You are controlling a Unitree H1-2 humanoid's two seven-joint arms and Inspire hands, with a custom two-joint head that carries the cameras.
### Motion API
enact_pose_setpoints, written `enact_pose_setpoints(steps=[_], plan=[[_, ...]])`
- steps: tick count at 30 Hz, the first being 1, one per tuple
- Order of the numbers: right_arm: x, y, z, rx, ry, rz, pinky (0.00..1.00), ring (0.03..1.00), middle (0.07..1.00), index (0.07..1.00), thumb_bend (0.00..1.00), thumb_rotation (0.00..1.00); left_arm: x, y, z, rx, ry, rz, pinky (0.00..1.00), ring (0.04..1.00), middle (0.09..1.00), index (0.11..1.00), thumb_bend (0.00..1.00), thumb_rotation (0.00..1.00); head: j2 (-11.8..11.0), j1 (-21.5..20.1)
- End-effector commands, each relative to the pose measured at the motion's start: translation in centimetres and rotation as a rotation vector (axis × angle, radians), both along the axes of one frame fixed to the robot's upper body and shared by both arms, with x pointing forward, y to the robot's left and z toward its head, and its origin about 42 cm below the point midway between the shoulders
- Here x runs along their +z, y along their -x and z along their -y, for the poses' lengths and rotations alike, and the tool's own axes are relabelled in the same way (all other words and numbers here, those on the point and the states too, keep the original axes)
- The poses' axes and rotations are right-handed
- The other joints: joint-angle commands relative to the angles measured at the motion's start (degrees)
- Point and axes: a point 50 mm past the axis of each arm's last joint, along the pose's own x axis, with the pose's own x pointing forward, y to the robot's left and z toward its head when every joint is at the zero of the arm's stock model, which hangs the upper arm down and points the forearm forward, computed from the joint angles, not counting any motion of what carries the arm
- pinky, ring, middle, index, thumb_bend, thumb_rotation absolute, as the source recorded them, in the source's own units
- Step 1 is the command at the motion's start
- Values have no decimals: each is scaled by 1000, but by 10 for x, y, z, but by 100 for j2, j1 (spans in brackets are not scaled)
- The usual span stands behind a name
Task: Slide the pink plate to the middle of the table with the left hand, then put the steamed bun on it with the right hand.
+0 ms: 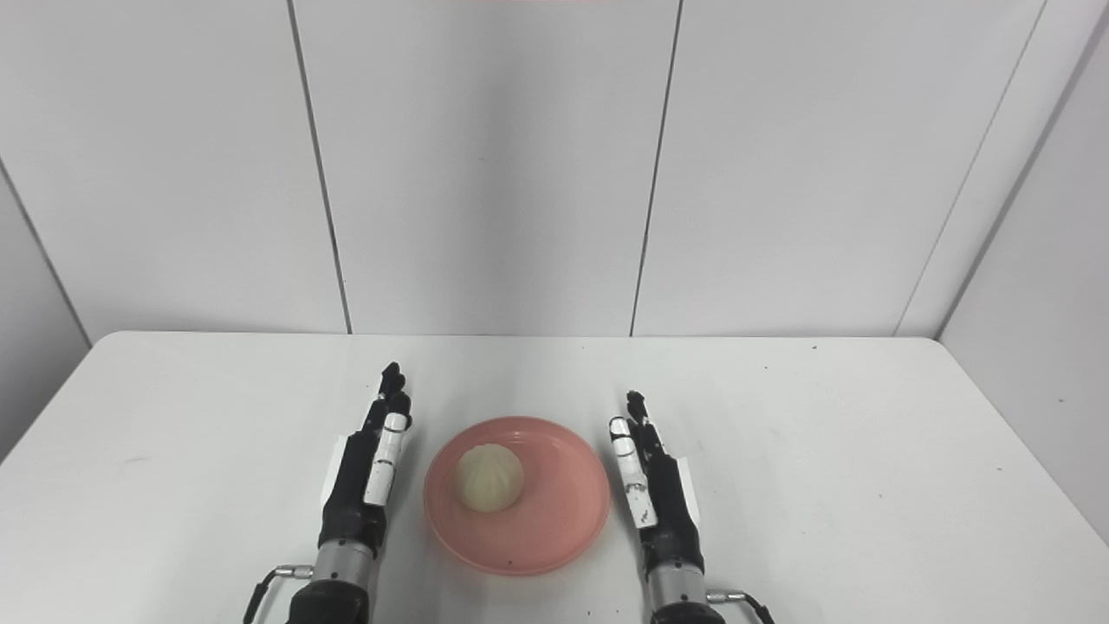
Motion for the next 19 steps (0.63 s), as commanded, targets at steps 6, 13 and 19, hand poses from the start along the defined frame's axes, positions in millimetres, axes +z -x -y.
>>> enact_pose_setpoints(steps=[6,13,19], plan=[[5,1,1,-30,-35,20,938,945,954,941,680,1000,0,6,-4,15,14,31,937,993,1000,1000,653,1000,129,-54],[7,-1,2,-47,-41,21,944,943,948,929,680,999,6,6,-3,11,18,41,1000,988,994,1000,625,1000,205,-84],[9,0,3,-47,-37,30,925,934,945,921,660,990,7,7,0,10,15,39,1000,993,995,1000,624,1000,257,-77]])
